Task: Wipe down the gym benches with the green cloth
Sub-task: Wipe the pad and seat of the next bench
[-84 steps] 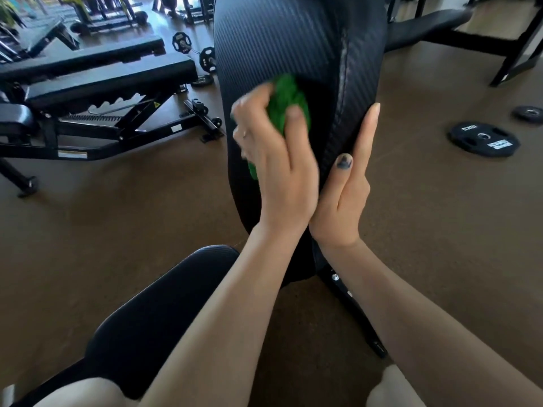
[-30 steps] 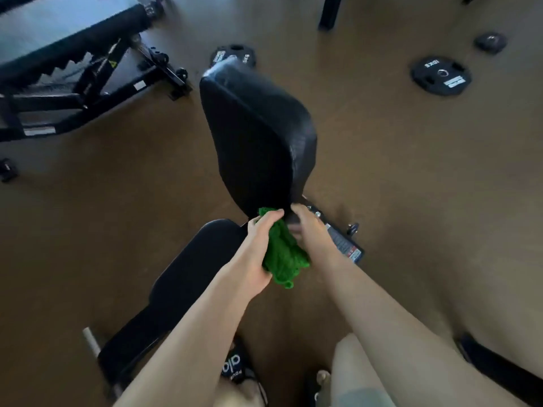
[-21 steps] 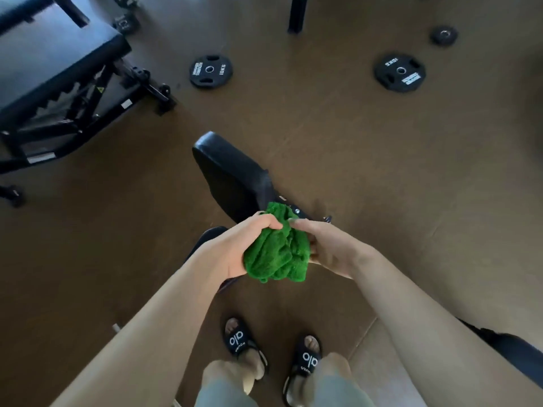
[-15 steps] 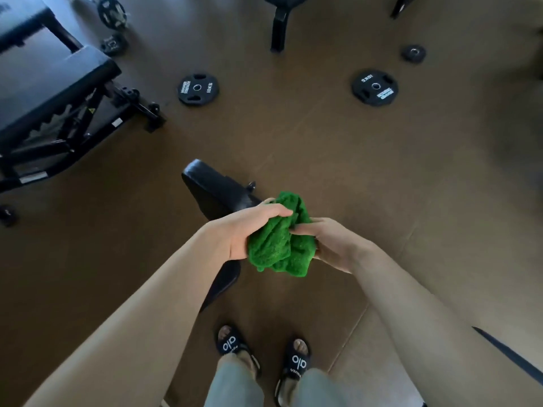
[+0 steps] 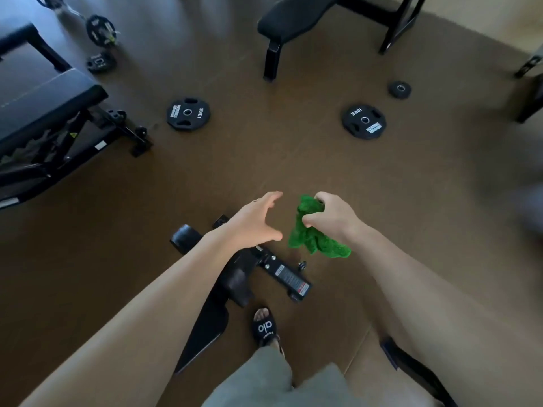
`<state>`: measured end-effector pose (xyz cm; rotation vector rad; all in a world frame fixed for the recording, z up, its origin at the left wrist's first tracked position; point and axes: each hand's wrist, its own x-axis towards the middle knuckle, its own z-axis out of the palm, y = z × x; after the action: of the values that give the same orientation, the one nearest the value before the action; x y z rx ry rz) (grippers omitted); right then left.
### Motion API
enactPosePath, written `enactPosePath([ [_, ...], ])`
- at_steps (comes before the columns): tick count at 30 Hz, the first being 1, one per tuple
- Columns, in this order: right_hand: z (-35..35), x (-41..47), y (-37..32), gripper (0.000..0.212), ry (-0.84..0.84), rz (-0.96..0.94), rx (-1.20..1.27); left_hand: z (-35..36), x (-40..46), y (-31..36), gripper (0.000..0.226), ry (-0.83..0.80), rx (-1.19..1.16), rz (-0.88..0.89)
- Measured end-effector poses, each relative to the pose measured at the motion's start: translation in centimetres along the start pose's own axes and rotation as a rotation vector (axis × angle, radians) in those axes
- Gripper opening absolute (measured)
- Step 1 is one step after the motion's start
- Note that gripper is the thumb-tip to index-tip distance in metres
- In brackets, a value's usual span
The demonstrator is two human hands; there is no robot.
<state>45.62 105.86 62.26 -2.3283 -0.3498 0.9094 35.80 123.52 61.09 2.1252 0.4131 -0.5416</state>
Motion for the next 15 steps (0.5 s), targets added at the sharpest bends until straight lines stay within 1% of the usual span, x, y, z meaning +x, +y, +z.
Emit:
enactPosePath([
  [2,-1.4,1.8,-1.7,0.02,-0.045,-0.039,-0.028,-1.6,1.7,0.7,0.1,-0.013,-0.042,0.035],
  [4,-3.0,3.7,-3.7,0.021,-0.109,-0.102,-0.095,-3.3,3.2,1.6,0.099,0.003,-0.019,0.093],
  [5,-3.7,4.6,-4.7,0.023,-0.138,-0.139,-0.138,-4.1,4.0,2.1,0.091,0.019,0.009,0.126],
  [6,-4.4,5.6,-5.7,0.025,-0.167,-0.171,-0.176,-4.9,4.8,2.5,0.078,0.042,0.041,0.157],
  [7,-5.1,6.6,-6.7,0.026,-0.193,-0.198,-0.202,-5.7,5.7,2.9,0.06,0.073,0.076,0.179],
  [9,-6.4,9.0,-8.1,0.026,-0.225,-0.234,-0.219,-7.2,7.7,3.5,0.027,0.129,0.129,0.168],
  [10,-7.2,10.3,-8.7,0.025,-0.232,-0.249,-0.22,-8.0,8.8,3.6,0.018,0.144,0.136,0.147],
  [12,-8.8,13.1,-9.4,0.025,-0.237,-0.281,-0.247,-9.6,10.9,4.0,0.014,0.153,0.141,0.112],
  [15,-11.3,18.3,-10.1,0.025,-0.239,-0.321,-0.375,-12.2,14.7,4.4,0.018,0.168,0.183,0.049],
])
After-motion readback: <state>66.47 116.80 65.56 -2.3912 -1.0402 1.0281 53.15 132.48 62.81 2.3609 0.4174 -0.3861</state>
